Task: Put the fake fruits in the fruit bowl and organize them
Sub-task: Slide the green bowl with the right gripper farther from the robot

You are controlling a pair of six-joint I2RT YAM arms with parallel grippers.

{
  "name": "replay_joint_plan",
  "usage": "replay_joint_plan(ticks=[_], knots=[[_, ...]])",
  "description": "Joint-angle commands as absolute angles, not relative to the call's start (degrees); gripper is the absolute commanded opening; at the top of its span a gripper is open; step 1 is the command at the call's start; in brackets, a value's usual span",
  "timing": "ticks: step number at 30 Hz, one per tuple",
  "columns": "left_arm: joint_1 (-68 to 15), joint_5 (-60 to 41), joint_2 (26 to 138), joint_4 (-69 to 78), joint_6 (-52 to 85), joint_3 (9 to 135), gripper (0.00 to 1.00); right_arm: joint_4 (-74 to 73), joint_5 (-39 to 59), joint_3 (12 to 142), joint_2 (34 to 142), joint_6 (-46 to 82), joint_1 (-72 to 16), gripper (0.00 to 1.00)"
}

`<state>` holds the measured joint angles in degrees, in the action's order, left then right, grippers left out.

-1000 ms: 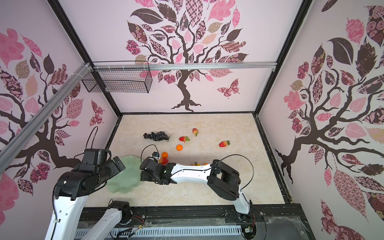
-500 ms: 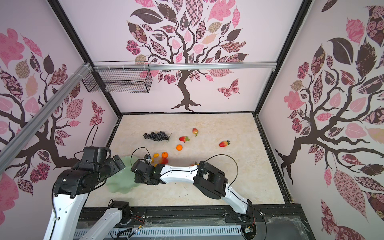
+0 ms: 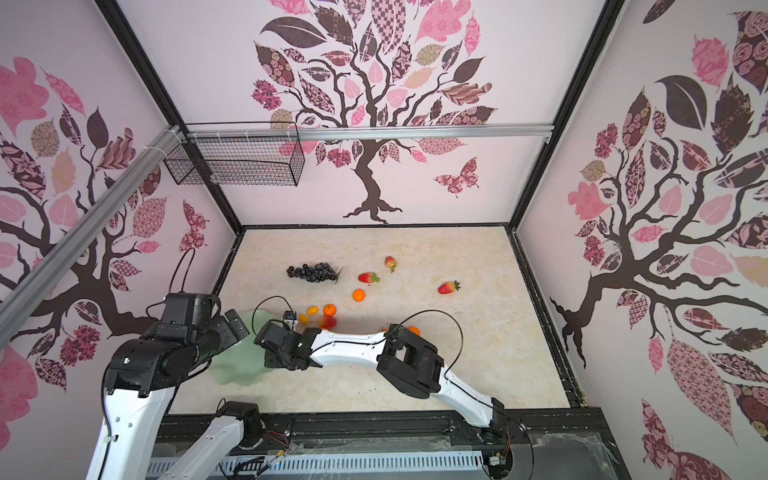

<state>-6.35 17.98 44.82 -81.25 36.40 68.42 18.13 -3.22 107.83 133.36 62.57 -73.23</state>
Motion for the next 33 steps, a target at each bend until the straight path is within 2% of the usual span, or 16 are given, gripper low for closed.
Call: replay_joint_plan(ticks=[1,7,17,28,33], knots=[[-6.2,18.5,44.7,-81.8,36.0,70.8,0.99,20.3,-4.6,110.5,135.8,61.8,-73.6,0.11],[-6.2,20.3,44.6,-82.9,36.3,72.4,0.99,21.6,-5.9,113.5,135.7,60.1,-73.5,0.00],[-8.4,24.4,45.3,-84.3,33.8,79.8,0.99,19.9,-8.4,113.1,128.1,55.9,-73.2,0.00],[-9.8,17.3,46.3,-79.5,29.5,80.2,0.99,7.2,-12.6,85.0,105.0,55.7,-70.8,0.00],[-9.8,8.0,46.3,-72.9,28.3,76.3,0.98,6.1,-14.5,71.5,92.7,56.6,-66.6,0.00]])
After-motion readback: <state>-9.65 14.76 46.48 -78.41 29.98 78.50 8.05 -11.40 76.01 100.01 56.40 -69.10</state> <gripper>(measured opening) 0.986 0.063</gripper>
